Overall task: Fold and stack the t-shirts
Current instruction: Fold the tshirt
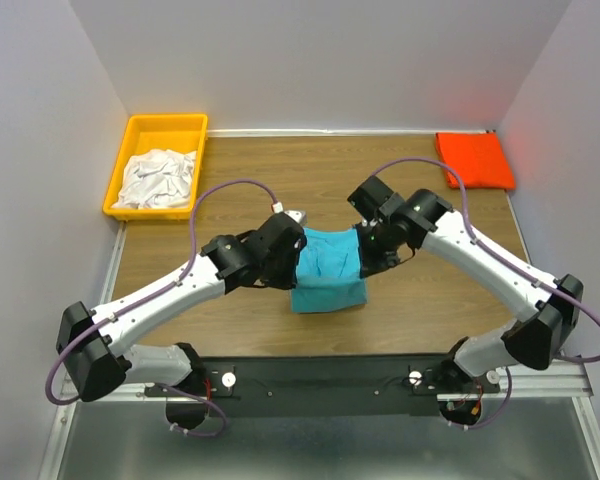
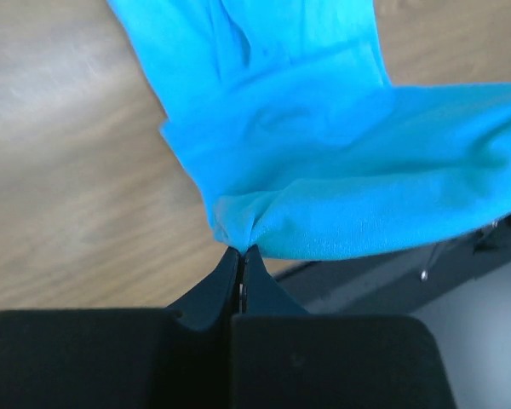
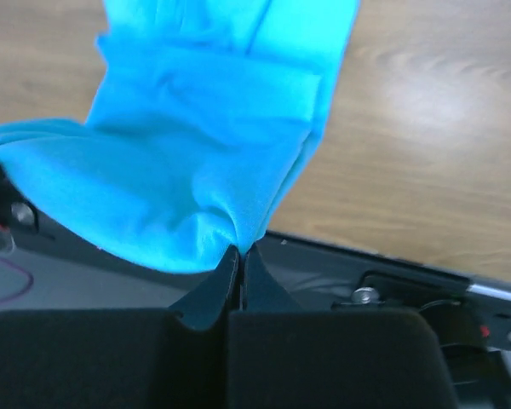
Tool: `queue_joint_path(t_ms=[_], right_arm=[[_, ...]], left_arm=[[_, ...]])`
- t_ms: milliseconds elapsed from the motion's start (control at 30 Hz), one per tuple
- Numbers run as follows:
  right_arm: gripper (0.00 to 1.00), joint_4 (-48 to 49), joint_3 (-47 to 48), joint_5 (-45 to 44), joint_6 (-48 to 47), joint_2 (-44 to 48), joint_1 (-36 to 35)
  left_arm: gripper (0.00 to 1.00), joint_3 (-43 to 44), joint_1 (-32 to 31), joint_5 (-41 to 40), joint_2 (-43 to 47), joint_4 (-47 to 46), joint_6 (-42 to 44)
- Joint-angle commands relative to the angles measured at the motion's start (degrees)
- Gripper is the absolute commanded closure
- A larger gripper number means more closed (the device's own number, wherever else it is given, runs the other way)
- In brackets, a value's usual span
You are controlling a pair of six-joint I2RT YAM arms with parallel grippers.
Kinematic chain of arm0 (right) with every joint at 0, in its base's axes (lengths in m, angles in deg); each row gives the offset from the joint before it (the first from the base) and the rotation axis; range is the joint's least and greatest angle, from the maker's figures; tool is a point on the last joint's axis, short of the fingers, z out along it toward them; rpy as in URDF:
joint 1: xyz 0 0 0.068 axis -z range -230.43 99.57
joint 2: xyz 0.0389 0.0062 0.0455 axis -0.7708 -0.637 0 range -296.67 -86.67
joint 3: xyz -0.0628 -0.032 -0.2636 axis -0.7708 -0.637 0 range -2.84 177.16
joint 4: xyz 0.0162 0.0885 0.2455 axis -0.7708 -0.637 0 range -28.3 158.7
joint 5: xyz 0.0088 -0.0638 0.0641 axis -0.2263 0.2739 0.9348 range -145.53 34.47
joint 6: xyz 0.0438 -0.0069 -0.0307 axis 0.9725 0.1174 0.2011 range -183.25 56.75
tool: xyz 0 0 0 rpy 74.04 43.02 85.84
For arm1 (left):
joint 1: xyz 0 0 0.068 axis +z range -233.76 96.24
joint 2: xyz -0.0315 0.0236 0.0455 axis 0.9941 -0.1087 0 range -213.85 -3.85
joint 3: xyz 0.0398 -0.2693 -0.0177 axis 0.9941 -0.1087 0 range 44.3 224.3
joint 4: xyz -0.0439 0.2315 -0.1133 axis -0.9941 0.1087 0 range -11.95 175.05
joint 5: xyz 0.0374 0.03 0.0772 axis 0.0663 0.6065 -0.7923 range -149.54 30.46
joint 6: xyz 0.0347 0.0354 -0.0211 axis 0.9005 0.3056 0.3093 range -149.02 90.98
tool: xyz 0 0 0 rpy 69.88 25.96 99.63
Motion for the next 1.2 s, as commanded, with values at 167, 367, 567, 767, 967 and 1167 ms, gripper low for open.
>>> queue_joint_path(t_ms=[167,367,567,767,967,1167], right_arm=[[0.99,-3.52,14.84,-2.56,-11.67,-7.76,10.39],[0.99,-1.07,19.5,-2.04,-15.01,-13.12,13.56],[0.99,1.3,24.6,-0.28,-17.04,-18.04,16.1],[0.99,3.24,29.88,1.73,-19.32,-24.45,18.48],[0.99,7.81,29.44,3.67,-20.64,-29.82,20.5],[0.99,16.23,27.16,3.77,-20.99,-34.56,22.08]], left_arm=[[1.0,8.19,7.43,2.82,-5.01,-6.13,9.75],[1.0,11.18,11.82,2.92,-9.67,-8.25,13.36],[1.0,11.01,14.99,7.39,-12.13,-12.55,13.63],[1.0,9.43,19.3,8.8,-14.42,-16.76,14.06],[1.0,7.76,22.81,9.69,-19.07,-21.94,14.94],[1.0,6.88,26.16,9.07,-26.71,-29.94,16.35]])
